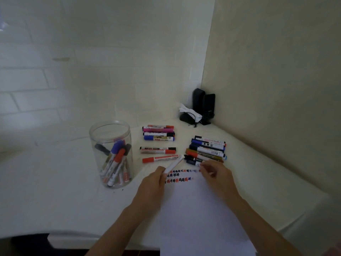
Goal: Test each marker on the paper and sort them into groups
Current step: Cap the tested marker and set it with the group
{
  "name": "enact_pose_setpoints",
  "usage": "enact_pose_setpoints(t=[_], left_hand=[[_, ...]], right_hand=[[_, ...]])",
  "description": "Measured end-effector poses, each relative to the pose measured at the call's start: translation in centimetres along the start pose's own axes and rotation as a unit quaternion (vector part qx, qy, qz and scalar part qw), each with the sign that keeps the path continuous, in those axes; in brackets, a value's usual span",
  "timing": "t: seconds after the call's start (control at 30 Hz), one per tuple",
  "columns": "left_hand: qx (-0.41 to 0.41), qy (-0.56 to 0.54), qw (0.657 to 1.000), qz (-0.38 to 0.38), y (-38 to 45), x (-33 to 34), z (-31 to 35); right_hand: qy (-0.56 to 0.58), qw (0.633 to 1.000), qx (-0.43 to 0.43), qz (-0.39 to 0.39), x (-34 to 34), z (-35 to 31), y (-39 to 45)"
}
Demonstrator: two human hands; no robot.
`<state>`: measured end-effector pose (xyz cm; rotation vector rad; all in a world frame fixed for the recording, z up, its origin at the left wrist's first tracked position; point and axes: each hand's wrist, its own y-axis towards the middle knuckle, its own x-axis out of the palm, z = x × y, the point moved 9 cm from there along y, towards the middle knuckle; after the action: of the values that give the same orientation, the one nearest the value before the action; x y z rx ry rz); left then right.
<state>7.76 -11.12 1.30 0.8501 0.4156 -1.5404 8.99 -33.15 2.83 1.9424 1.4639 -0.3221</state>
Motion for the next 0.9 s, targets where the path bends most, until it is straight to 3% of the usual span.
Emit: enact_pose_setpoints(t=[0.1, 0.2, 0.43, 0.67, 0.73, 0.83, 0.9], left_hand=[[0.026, -0.004, 0.999, -0.022, 0.0, 1.2, 1.4], [0.084, 0.013, 0.995, -0.046, -0.4, 2.8, 3.7], [0.183, 0.011, 0.982, -0.046, -1.6, 3.0, 6.6], [0.192, -0.039, 0.976, -0.09, 0.1, 1.8, 7.6], [0.177, -0.019, 0.98, -0.084, 0.4, 1.7, 7.3], [0.081, 0.009, 0.994, -0.071, 1.6, 1.2, 4.0], [0.06, 0.061, 0.994, -0.065, 2.1, 1.1, 2.4]], right_hand=[[0.105, 0.988, 0.107, -0.036, 0.5, 0.0, -1.7], [0.27, 0.937, 0.201, -0.095, 2.5, -0.7, -4.1], [0.335, 0.92, 0.177, -0.097, 1.7, -2.1, -4.7], [0.325, 0.925, 0.148, -0.133, 1.4, -3.7, -4.2], [0.34, 0.919, 0.172, -0.099, 0.9, -2.8, -3.7], [0.364, 0.909, 0.201, -0.024, -1.5, -0.7, -2.4], [0.345, 0.914, 0.212, -0.014, -2.5, 0.2, -1.7]])
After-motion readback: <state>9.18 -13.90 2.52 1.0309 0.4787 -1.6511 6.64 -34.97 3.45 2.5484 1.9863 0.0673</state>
